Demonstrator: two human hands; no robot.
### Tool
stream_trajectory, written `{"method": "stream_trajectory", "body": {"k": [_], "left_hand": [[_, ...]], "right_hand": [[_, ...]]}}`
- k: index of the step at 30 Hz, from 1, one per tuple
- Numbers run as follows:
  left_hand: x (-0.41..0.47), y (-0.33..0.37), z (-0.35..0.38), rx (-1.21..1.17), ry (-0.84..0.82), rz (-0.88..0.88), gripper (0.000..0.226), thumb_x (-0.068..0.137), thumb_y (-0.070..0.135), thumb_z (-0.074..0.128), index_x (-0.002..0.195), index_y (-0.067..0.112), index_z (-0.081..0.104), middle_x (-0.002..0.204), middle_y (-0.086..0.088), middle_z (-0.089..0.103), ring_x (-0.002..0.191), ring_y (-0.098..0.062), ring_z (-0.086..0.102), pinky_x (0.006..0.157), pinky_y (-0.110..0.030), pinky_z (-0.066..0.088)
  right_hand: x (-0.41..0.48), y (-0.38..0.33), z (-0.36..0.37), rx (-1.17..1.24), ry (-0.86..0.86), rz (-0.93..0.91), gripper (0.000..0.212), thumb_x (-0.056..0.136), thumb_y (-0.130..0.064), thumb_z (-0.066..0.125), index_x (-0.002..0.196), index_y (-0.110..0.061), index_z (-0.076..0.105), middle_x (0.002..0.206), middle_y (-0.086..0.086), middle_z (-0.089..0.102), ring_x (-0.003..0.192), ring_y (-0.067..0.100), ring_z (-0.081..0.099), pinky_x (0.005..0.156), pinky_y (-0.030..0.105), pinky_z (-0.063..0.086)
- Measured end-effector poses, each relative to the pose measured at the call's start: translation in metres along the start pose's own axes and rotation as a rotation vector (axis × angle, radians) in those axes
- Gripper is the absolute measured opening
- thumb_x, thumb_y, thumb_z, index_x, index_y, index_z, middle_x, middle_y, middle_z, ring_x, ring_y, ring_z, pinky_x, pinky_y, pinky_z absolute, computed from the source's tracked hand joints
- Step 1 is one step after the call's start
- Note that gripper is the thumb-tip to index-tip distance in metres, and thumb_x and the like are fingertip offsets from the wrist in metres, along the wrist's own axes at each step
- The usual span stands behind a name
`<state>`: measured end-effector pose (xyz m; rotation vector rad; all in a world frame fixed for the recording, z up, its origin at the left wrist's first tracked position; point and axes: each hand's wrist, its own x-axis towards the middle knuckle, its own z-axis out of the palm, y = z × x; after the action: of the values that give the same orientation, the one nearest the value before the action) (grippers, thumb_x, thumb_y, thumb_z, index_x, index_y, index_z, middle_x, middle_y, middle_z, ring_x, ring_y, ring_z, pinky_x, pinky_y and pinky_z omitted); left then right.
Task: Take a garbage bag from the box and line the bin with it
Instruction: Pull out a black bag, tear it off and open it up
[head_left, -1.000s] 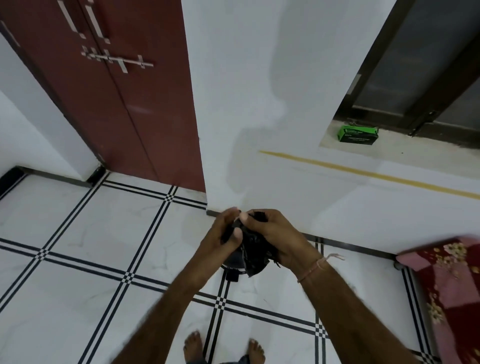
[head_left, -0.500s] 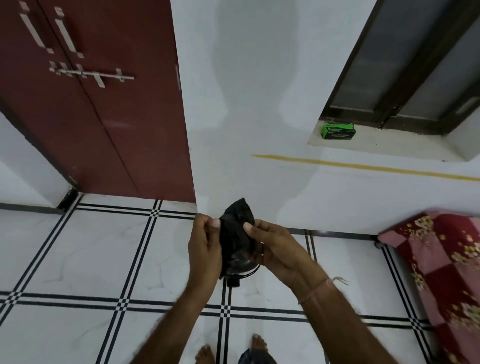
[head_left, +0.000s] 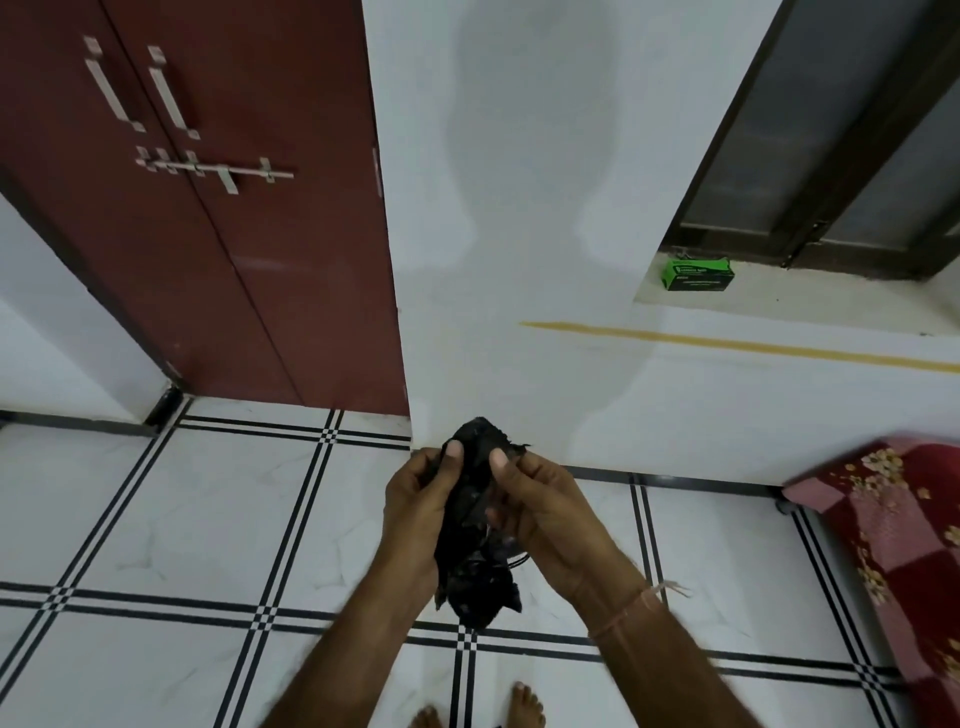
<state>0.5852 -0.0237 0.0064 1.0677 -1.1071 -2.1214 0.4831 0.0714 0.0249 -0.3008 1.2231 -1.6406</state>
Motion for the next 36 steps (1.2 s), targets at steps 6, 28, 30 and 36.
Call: {"method": "stream_trajectory", "body": {"k": [6,28,30,36], "left_hand": [[0.001,-0.003,0.013,0.084,0.071,0.044,0.027,0.091,0.027,0.074,0.113,0.016,0.064,0.112,-0.013,0.074,0.099,-0.028,0.074,0.081,-0.045,0.062],[-0.008,0.002,0.046,-0.309,-0.012,-0.120,0.046,0.086,0.027,0.067,0.124,0.002,0.069,0.122,-0.017,0.073,0.111,-0.024,0.072,0.090,-0.034,0.060],[-0.008,0.000,0.047,-0.300,-0.019,-0.125,0.047,0.088,0.025,0.067,0.127,0.000,0.067,0.124,-0.018,0.072,0.116,-0.027,0.070,0.099,-0.037,0.055],[-0.007,-0.002,0.049,-0.223,-0.037,-0.075,0.016,0.090,0.018,0.068,0.099,0.008,0.074,0.100,-0.010,0.078,0.094,-0.020,0.074,0.076,-0.028,0.060]], "right_hand": [[0.007,-0.002,-0.002,0.005,0.072,-0.073,0.018,0.093,-0.021,0.073,0.081,-0.009,0.069,0.088,0.021,0.064,0.081,0.035,0.052,0.071,0.036,0.048],[0.013,0.004,0.000,0.199,0.138,-0.189,0.036,0.090,-0.014,0.074,0.114,0.009,0.062,0.113,0.029,0.066,0.111,0.040,0.064,0.113,0.060,0.042],[0.012,0.003,-0.001,0.225,0.140,-0.188,0.028,0.088,-0.015,0.076,0.108,0.002,0.067,0.109,0.024,0.066,0.107,0.036,0.062,0.113,0.058,0.043],[0.009,-0.005,-0.003,0.279,0.175,-0.180,0.006,0.093,-0.008,0.070,0.095,-0.004,0.073,0.098,0.018,0.072,0.098,0.031,0.067,0.103,0.049,0.051]]}}
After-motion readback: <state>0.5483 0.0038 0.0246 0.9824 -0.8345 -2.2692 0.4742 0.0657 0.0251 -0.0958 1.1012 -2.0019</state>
